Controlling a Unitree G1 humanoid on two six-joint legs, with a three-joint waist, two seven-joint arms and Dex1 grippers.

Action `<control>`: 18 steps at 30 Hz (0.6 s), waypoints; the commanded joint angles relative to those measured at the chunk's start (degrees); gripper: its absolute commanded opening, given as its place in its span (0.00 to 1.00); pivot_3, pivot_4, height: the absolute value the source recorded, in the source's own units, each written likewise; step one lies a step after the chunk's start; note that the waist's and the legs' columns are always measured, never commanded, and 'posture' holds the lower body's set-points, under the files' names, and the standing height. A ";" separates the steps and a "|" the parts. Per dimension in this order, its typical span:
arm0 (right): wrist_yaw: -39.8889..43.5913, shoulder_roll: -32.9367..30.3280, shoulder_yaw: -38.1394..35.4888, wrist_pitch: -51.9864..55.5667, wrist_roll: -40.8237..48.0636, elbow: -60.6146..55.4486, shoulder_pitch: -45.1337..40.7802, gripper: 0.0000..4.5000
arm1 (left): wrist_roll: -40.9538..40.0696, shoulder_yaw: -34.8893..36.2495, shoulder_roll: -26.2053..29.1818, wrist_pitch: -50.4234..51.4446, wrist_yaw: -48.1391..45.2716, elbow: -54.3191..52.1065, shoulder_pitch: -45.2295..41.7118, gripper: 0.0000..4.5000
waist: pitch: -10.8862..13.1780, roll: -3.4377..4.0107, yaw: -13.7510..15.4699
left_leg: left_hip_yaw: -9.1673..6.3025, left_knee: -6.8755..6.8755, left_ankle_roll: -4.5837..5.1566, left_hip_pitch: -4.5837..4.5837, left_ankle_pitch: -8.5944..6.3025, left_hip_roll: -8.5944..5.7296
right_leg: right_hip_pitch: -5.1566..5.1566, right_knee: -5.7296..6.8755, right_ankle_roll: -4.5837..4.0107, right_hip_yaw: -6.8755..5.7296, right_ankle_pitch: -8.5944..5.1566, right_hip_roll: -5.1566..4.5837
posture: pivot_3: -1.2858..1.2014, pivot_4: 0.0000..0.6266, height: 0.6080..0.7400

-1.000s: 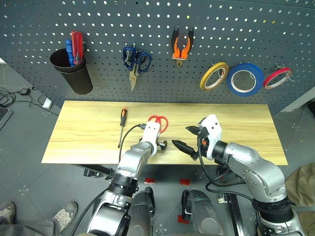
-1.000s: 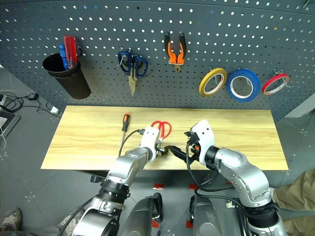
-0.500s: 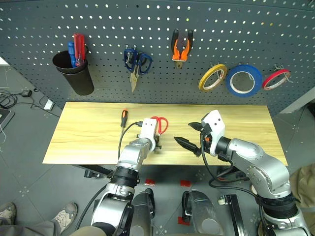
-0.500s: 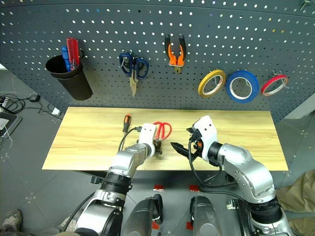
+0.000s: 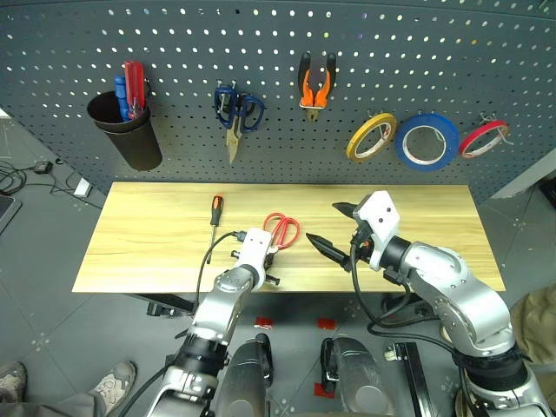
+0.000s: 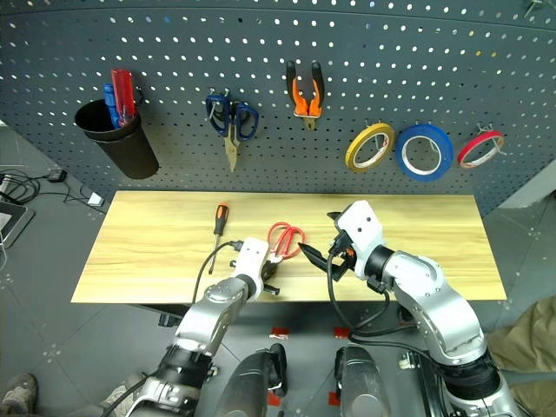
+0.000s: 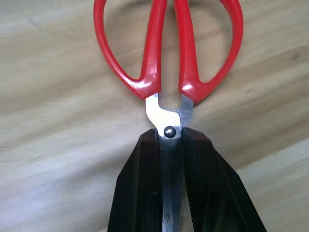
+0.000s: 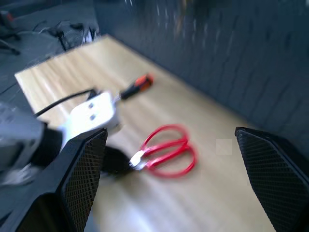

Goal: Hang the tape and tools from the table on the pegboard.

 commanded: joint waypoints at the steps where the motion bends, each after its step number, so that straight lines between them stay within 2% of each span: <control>1: 1.71 -0.22 0.25 -2.57 1.95 -7.51 0.93 1.00 | 1.68 0.71 2.14 -6.97 -0.13 -12.61 3.70 0.07 | 0.00 0.00 0.00 | 0.00 0.00 0.00 0.01 -0.01 0.00 | 0.03 -0.02 0.00 0.00 0.00 0.00 | 0.40 0.44 1.00; 5: 1.44 0.12 1.39 -4.64 0.50 -9.30 0.07 1.00 | 3.81 3.22 5.66 -14.24 0.71 -22.44 8.00 0.07 | 0.02 -0.03 -0.24 | -0.01 0.01 0.04 0.00 -0.04 0.00 | 0.05 -0.14 0.00 0.00 0.01 -0.02 | 0.40 0.45 1.00; 8: 1.01 0.06 1.76 -5.90 -0.70 -8.84 -0.40 1.00 | 6.87 5.57 8.19 -18.10 2.22 -25.67 7.98 0.07 | 0.02 -0.03 -0.25 | -0.04 0.01 0.05 0.00 -0.04 0.01 | 0.05 -0.14 0.00 -0.03 0.00 -0.01 | 0.40 0.44 1.00; 12: 1.26 -0.25 2.33 -7.64 -2.24 -7.63 -0.81 1.00 | 8.84 7.64 10.67 -22.41 2.51 -26.59 5.83 0.07 | 0.02 -0.03 -0.36 | -0.04 0.00 0.06 0.00 -0.04 0.00 | 0.04 -0.14 0.00 -0.03 0.00 0.00 | 0.40 0.44 1.00; 18: -0.19 2.07 2.08 -9.10 -3.59 -5.22 -3.86 1.00 | 9.99 9.57 10.57 -24.85 3.99 -23.92 0.40 0.07 | 0.02 -0.04 -0.46 | -0.02 0.01 0.08 -0.02 -0.05 -0.02 | 0.05 -0.13 0.00 -0.04 0.01 0.00 | 0.40 0.43 1.00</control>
